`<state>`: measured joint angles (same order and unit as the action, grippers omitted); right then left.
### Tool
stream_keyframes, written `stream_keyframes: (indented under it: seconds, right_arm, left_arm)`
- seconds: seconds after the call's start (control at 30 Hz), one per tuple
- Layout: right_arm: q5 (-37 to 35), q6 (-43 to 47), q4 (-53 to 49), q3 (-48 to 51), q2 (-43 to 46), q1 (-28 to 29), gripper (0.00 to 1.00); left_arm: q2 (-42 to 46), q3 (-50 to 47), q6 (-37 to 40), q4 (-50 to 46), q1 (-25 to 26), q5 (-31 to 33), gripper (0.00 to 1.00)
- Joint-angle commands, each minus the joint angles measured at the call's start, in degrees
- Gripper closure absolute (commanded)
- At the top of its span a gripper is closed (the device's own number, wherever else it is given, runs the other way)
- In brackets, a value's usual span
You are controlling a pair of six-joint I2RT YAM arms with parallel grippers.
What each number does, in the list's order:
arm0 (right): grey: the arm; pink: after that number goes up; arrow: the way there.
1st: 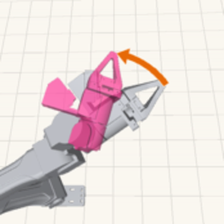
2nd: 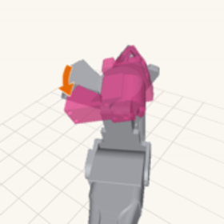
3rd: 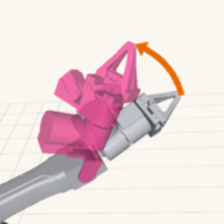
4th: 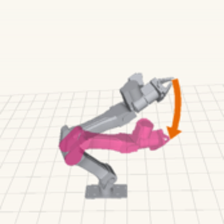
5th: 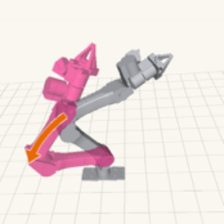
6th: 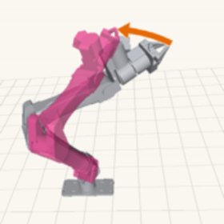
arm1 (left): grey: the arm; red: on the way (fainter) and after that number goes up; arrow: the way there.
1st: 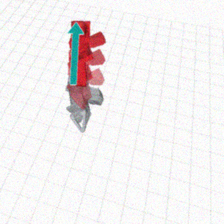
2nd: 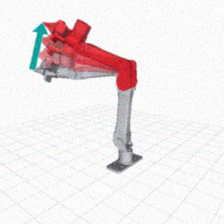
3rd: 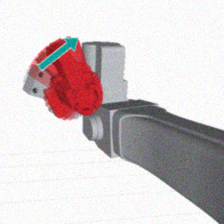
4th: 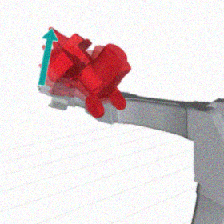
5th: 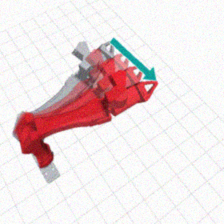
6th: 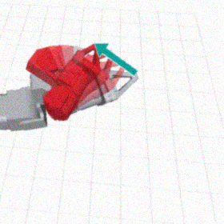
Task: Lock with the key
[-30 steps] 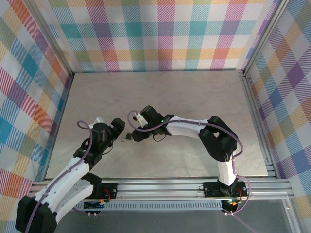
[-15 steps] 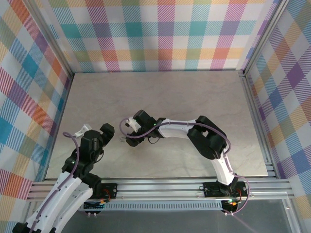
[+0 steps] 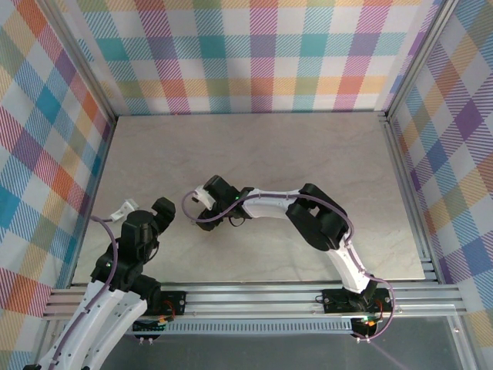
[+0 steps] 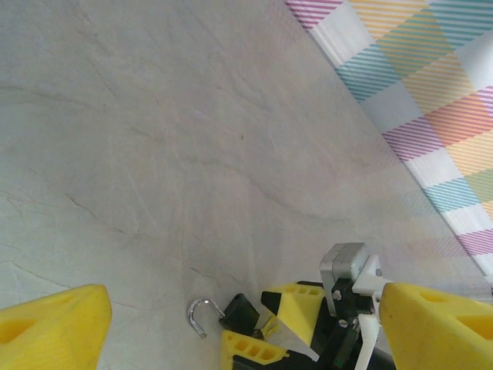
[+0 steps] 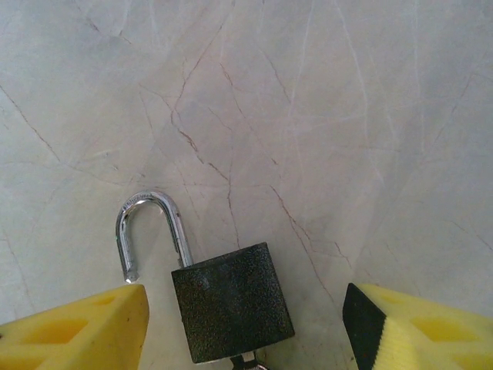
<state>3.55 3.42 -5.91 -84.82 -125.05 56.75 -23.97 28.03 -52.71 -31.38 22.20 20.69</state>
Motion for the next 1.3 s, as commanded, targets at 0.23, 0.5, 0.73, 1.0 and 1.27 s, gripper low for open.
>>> stream_keyframes:
  seconds: [0.23,0.5,0.73,1.0,1.27]
  right_arm:
    - [-3.2,7.8,-1.3,0.5,-2.3,1.9,0.42]
    - [-3.3,8.1,-2.8,0.3,-2.9,2.0,0.60]
    - [-5.4,7.2,-4.8,1.8,-1.5,2.0,0.71]
    - [-8.2,2.6,-6.7,3.7,1.2,1.7,0.81]
    - [-0.6,-9.6,-7.0,7.5,8.1,-2.3,0.88]
  left_arm:
    - [1.6,2.0,2.0,-1.8,-0.5,1.4,0.10]
    - [2.0,2.5,2.7,-2.5,-0.5,1.6,0.10]
    - [1.8,2.1,3.0,-1.9,-0.5,1.3,0.10]
    - [0.1,1.3,3.1,0.0,-0.5,0.0,0.10]
    - [-1.9,-0.7,2.2,2.9,-0.5,-2.4,0.10]
